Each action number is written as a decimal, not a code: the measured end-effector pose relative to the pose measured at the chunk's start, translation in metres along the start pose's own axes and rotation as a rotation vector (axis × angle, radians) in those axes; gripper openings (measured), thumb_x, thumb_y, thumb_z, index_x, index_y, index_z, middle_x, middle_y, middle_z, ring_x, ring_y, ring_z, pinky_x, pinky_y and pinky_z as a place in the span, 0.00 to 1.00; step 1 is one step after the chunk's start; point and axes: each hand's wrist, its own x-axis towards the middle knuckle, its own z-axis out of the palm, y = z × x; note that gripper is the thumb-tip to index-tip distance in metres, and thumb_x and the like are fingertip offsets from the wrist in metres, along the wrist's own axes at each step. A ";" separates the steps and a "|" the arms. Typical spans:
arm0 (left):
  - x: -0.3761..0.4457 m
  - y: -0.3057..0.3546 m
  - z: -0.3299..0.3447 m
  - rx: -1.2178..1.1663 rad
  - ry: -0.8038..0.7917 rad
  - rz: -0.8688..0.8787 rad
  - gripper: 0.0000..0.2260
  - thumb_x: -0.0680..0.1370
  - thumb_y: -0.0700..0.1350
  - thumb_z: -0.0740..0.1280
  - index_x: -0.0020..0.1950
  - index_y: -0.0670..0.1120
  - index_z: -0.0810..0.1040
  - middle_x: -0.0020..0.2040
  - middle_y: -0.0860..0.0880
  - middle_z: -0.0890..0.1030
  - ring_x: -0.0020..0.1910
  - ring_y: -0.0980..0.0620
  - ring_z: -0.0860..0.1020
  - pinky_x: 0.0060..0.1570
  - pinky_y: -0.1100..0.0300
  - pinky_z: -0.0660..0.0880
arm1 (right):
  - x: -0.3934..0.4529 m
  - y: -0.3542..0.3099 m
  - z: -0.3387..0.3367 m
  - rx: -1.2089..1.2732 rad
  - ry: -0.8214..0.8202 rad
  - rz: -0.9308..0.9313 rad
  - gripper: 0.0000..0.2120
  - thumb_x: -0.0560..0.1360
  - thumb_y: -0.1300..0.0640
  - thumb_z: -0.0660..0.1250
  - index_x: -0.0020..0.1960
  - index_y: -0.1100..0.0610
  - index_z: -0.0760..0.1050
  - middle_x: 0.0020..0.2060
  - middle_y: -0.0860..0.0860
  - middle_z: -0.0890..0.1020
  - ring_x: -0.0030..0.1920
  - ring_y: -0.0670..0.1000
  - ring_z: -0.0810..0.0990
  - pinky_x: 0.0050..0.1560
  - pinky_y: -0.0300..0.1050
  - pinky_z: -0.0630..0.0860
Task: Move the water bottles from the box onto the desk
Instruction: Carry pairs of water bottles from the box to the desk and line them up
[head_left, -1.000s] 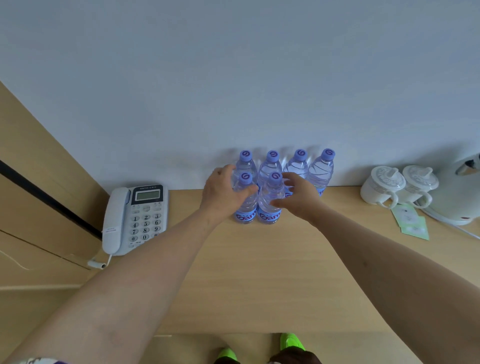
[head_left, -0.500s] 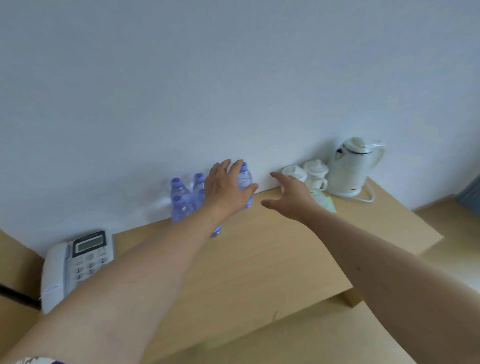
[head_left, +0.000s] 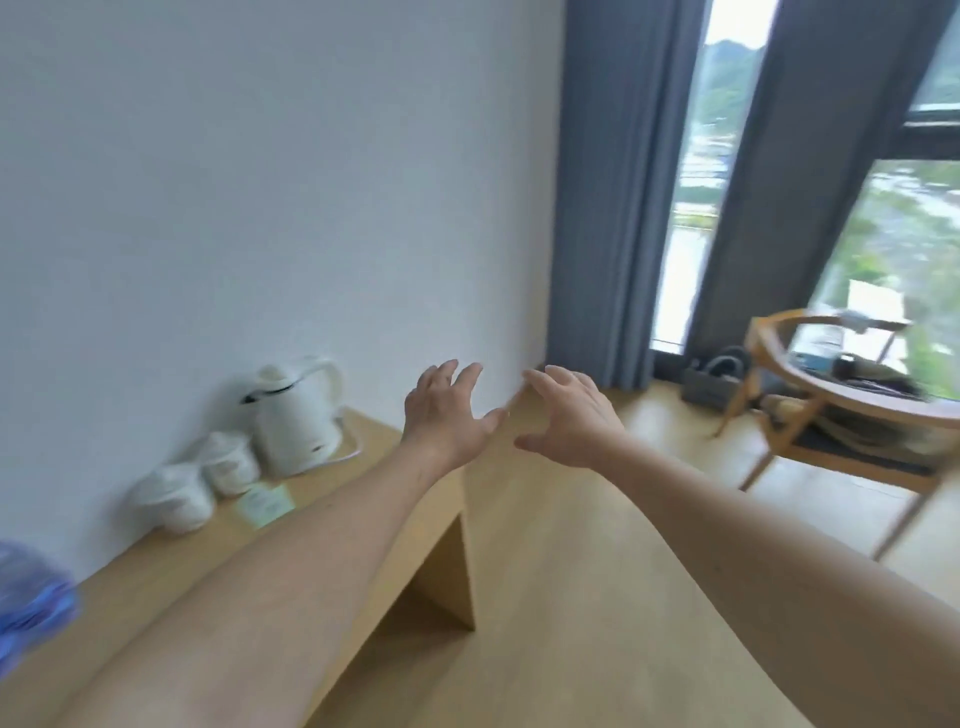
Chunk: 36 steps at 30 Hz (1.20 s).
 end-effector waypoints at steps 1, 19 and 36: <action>0.011 0.034 0.015 -0.012 -0.019 0.054 0.34 0.77 0.64 0.65 0.79 0.53 0.63 0.79 0.46 0.61 0.79 0.46 0.54 0.74 0.47 0.57 | -0.008 0.032 -0.015 -0.012 0.024 0.053 0.44 0.71 0.39 0.73 0.80 0.45 0.56 0.79 0.50 0.60 0.79 0.55 0.55 0.75 0.51 0.61; 0.034 0.580 0.299 -0.177 -0.423 0.916 0.33 0.75 0.63 0.67 0.78 0.55 0.64 0.79 0.48 0.64 0.78 0.44 0.59 0.75 0.41 0.60 | -0.229 0.480 -0.164 -0.050 0.288 1.063 0.44 0.72 0.39 0.73 0.80 0.45 0.56 0.80 0.53 0.59 0.78 0.58 0.57 0.77 0.56 0.59; 0.033 0.976 0.500 -0.243 -0.700 1.232 0.33 0.75 0.63 0.67 0.78 0.56 0.63 0.79 0.48 0.62 0.79 0.45 0.56 0.74 0.42 0.59 | -0.342 0.804 -0.291 0.014 0.439 1.542 0.43 0.72 0.40 0.73 0.80 0.46 0.56 0.79 0.50 0.60 0.79 0.56 0.55 0.76 0.56 0.60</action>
